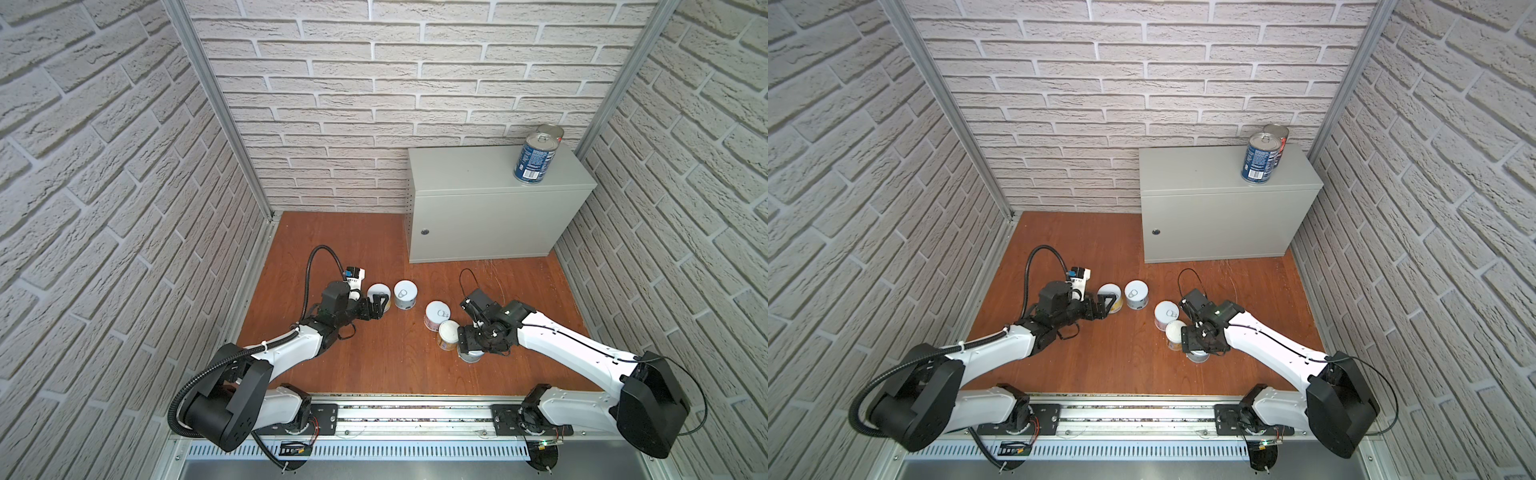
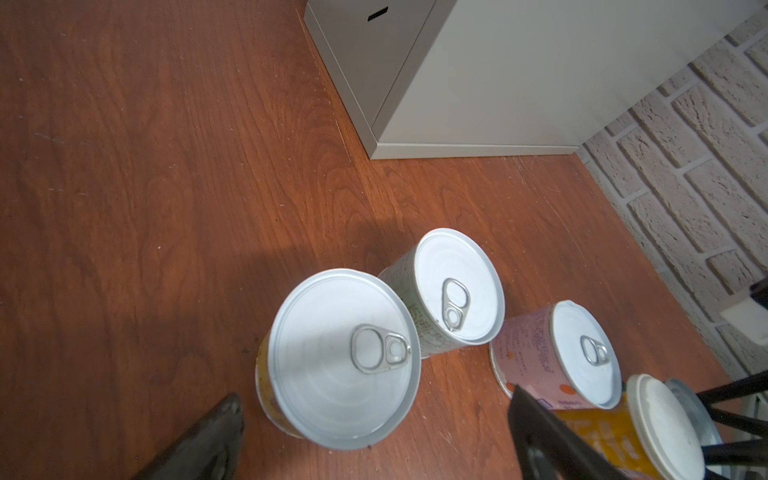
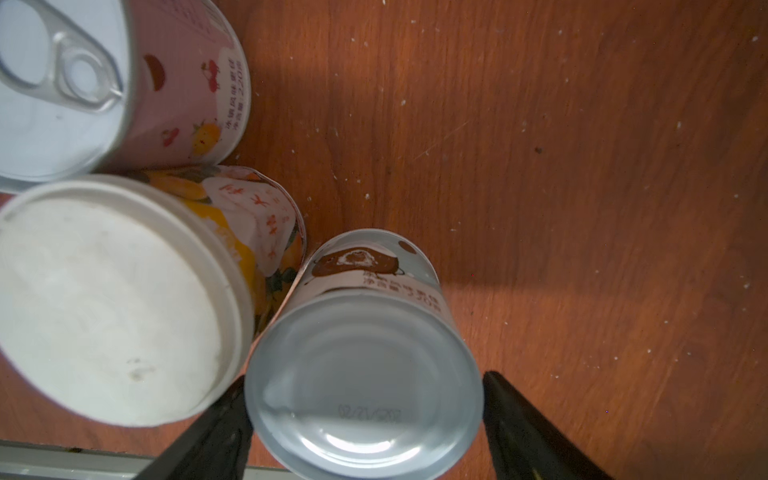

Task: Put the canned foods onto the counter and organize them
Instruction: 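Lower the right gripper around the light-blue labelled can and close it, then lift the light-blue labelled can off the floor with the right gripper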

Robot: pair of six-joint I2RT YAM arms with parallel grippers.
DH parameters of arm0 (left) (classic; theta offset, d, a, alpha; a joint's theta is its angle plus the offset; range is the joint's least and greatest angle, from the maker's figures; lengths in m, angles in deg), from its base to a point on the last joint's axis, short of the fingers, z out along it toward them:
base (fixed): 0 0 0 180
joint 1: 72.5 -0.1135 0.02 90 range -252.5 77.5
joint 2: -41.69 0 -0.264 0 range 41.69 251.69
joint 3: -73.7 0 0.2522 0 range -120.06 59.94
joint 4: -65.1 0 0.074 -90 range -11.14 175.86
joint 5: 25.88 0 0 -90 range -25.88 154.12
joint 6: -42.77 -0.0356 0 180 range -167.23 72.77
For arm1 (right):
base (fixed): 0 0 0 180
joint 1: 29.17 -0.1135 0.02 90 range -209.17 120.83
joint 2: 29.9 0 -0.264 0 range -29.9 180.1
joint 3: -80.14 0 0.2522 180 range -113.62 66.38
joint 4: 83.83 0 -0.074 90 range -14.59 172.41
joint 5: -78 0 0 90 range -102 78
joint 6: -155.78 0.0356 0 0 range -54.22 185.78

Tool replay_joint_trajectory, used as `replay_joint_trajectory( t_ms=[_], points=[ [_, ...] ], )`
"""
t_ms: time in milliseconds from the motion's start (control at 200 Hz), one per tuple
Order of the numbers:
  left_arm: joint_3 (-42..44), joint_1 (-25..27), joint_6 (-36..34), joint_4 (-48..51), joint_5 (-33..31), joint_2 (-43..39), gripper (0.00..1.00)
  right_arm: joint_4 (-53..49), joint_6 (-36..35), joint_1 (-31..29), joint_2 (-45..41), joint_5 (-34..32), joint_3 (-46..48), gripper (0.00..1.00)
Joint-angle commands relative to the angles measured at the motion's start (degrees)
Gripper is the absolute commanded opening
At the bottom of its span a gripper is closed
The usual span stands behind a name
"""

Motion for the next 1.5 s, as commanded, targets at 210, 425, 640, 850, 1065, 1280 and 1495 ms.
replay_joint_trajectory(
  t_ms=[210, 425, 640, 850, 1065, 1280, 1495],
  points=[
    [-0.85, 0.53, -0.86, -1.58, -0.58, 0.36, 0.98, 1.72, 0.93, -0.56, 2.51, -2.71, -0.18, 0.84],
    [-0.91, 0.61, -0.95, -1.30, -0.84, 0.27, 0.98, 2.26, 1.87, -0.59, 3.88, -4.43, 0.18, 0.83],
    [-0.89, 0.68, -1.21, -0.91, -1.31, 0.18, 0.99, 1.78, 2.91, -0.55, 4.18, -5.85, 0.32, 0.81],
    [-0.86, 1.19, -1.77, -1.55, -1.87, 1.08, 0.98, -0.52, 2.76, -0.57, 4.73, -7.25, -1.98, 0.78],
    [-1.16, 1.67, -2.45, -1.11, -2.51, 1.45, 0.99, 0.26, 3.02, -0.51, 4.27, -7.18, -1.77, 0.76],
    [-1.22, 1.91, -2.35, -1.22, -2.86, 1.70, 0.98, 0.11, 2.53, -0.50, 5.26, -7.38, -2.23, 0.71],
    [-1.31, 2.23, -2.35, -1.20, -3.13, 1.76, 0.98, -0.42, 2.49, -0.50, 5.35, -8.46, -3.14, 0.68]
  ],
)
